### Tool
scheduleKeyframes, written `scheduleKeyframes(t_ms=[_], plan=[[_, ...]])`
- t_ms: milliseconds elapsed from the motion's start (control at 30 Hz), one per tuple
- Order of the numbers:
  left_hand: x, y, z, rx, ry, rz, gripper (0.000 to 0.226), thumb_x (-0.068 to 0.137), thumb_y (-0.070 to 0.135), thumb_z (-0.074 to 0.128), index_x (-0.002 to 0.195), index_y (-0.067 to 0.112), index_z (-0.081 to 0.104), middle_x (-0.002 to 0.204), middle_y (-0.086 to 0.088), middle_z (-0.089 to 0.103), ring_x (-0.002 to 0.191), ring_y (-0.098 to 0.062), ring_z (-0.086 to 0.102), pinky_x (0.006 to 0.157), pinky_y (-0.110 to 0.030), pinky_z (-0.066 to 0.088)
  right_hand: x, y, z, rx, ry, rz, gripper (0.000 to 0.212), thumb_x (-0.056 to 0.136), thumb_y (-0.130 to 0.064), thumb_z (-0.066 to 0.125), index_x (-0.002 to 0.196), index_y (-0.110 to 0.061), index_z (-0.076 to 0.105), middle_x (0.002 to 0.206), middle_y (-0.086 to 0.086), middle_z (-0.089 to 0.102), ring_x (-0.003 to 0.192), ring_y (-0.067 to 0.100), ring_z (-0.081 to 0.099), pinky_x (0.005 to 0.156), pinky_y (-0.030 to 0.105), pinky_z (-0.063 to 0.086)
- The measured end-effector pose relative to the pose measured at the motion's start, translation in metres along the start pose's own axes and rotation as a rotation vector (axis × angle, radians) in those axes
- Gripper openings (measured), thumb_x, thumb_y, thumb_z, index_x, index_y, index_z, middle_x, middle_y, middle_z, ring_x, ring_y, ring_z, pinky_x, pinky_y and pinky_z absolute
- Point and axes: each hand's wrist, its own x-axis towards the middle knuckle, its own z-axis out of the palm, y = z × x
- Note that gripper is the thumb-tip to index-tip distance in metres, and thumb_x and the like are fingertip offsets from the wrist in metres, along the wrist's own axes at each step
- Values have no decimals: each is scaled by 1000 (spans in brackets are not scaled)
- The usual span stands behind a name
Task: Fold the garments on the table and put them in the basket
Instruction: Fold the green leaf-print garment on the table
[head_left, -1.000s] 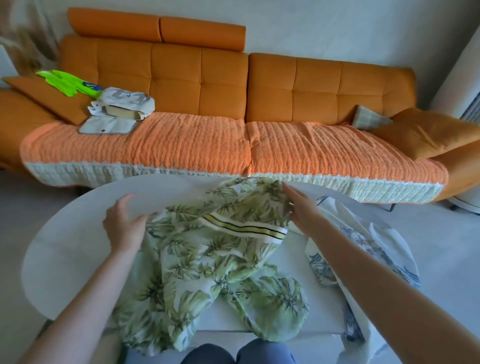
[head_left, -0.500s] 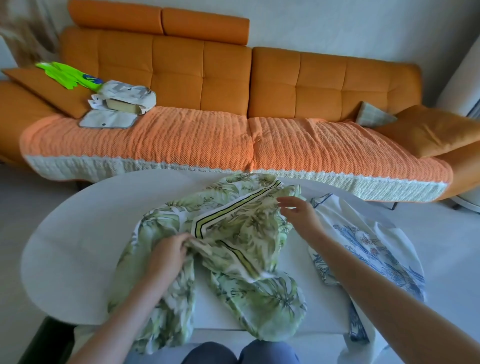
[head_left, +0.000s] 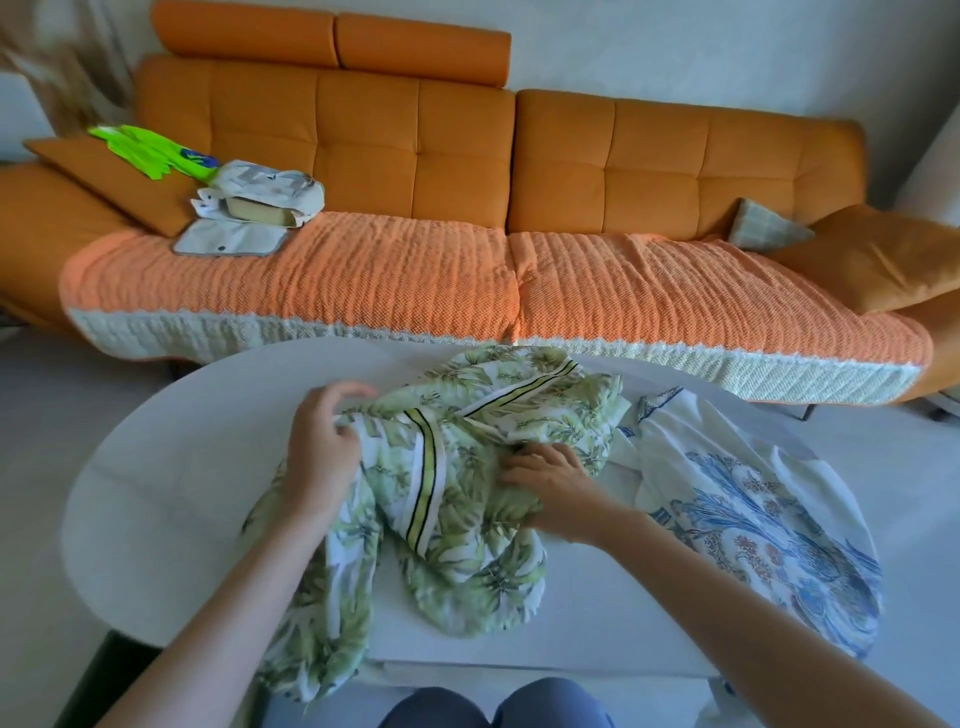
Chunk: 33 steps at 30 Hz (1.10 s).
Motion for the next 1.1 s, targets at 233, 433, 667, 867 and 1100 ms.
scheduleKeyframes(t_ms=[233,433,667,867,1100], plan=[[-22,-9,9,837,-921,97,45,86,52,54,128,38,52,151,8,31,144,-14,14,106,-60,-19,3,4,-1,144,209,-12,13,84,-13,64,96,-17,69,97,-2,69,100,15,59,105,32,35],[-26,-40,10,985,-705,260,108,68,72,59,149,33,0,155,3,13,145,-16,7,107,-56,-22,15,-1,-45,964,178,500,27,99,-20,44,78,-9,57,62,5,52,52,20,49,51,29,44],[-7,-33,12,169,-158,76,22,90,17,59,110,10,62,107,-2,58,90,-22,58,78,-30,45,43,24,-85,1797,135,674,26,92,-29,55,87,-5,61,76,10,65,64,23,66,67,32,58],[24,-19,11,139,218,-15,31,84,1,60,111,15,57,111,-4,55,96,-27,52,82,-33,42,48,27,-63,863,579,829,42,95,-6,43,137,-11,39,122,3,52,57,4,40,45,16,36],[-2,-27,21,239,-396,-40,22,85,22,66,107,24,61,104,10,63,77,-7,61,62,-13,43,11,-56,-26,294,40,31,45,85,-55,48,106,-20,65,97,-5,65,81,8,61,77,27,56]])
